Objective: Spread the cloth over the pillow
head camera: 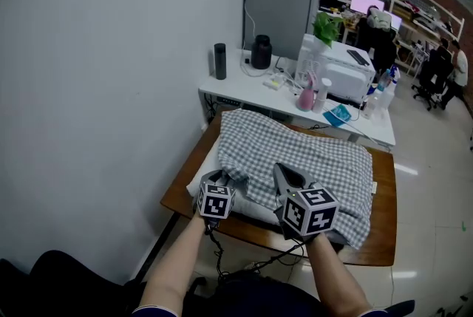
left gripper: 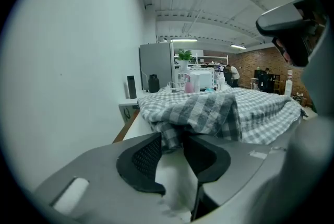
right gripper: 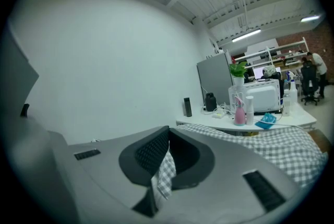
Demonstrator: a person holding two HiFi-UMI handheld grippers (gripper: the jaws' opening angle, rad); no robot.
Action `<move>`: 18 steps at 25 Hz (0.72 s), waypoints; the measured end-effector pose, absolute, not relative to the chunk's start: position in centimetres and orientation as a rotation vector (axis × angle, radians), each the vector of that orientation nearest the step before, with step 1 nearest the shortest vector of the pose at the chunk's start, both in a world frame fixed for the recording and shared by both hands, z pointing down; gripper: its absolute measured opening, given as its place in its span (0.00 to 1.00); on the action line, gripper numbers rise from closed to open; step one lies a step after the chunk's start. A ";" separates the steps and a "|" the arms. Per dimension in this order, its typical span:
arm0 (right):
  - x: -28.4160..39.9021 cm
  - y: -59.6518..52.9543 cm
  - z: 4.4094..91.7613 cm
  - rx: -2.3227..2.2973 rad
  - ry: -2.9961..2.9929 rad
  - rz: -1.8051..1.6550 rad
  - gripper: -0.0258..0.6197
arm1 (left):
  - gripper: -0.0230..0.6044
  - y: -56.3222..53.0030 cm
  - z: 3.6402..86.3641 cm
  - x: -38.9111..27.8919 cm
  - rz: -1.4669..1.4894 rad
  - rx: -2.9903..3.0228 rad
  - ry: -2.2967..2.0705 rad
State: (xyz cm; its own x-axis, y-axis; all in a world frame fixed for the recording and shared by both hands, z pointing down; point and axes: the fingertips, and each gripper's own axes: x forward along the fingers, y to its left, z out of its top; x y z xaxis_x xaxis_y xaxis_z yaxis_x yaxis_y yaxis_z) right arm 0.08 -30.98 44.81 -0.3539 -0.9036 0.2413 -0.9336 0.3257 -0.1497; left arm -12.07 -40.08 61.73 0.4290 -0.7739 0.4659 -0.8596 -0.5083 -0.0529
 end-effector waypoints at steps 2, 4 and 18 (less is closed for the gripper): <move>0.7 -30.9 44.8 1.731 -2.452 0.399 0.04 | 0.12 -40.6 61.6 -11.6 0.689 2.489 -1.463; 1.4 -30.8 44.7 1.751 -2.442 0.395 0.04 | 0.07 -41.0 61.5 -11.6 0.712 2.494 -1.475; -0.9 -32.1 45.1 1.683 -2.494 0.429 0.04 | 0.07 -43.4 56.8 -20.7 0.910 2.487 -1.751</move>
State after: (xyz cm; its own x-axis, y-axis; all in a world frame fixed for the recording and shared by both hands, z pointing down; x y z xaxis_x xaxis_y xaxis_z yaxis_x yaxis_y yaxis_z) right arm -0.90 -32.12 45.13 -0.3829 -0.8920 0.2403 -0.9210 0.3484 -0.1744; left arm -20.67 -43.41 56.77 0.2273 -0.8734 0.4307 -0.8546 -0.3910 -0.3419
